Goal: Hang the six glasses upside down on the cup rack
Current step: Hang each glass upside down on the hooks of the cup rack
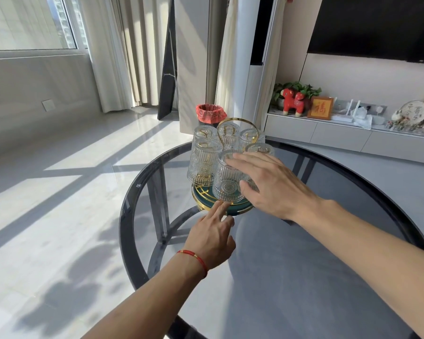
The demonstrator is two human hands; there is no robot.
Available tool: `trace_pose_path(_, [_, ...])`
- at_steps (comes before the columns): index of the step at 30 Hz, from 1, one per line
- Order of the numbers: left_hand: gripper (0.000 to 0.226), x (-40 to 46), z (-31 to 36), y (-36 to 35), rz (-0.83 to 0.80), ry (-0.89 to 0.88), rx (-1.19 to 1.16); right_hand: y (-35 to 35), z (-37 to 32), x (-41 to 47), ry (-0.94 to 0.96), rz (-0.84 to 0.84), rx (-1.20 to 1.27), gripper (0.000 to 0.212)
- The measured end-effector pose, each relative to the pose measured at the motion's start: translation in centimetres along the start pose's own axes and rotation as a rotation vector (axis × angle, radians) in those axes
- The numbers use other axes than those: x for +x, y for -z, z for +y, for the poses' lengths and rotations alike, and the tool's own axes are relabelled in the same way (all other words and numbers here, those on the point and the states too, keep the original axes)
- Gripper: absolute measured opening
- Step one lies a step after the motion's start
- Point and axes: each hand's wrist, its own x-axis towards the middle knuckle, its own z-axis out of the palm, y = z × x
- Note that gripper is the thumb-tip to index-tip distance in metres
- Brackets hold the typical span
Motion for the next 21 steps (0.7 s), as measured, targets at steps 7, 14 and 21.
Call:
trace_pose_path(7, [0.032, -0.06, -0.06, -0.04, 0.009, -0.010, -0.006, -0.15, -0.01, -0.47, 0.025, 0.023, 0.028, 0.057])
trace_pose_path(14, [0.032, -0.10, 0.02, 0.05, -0.002, 0.002, -0.009, -0.06, 0.38, -0.26, 0.041, 0.014, 0.046, 0.056])
trace_pose_path(21, [0.032, -0.12, 0.02, 0.08, 0.006, 0.001, -0.008, 0.10, 0.57, 0.47, 0.027, 0.063, 0.071, 0.050])
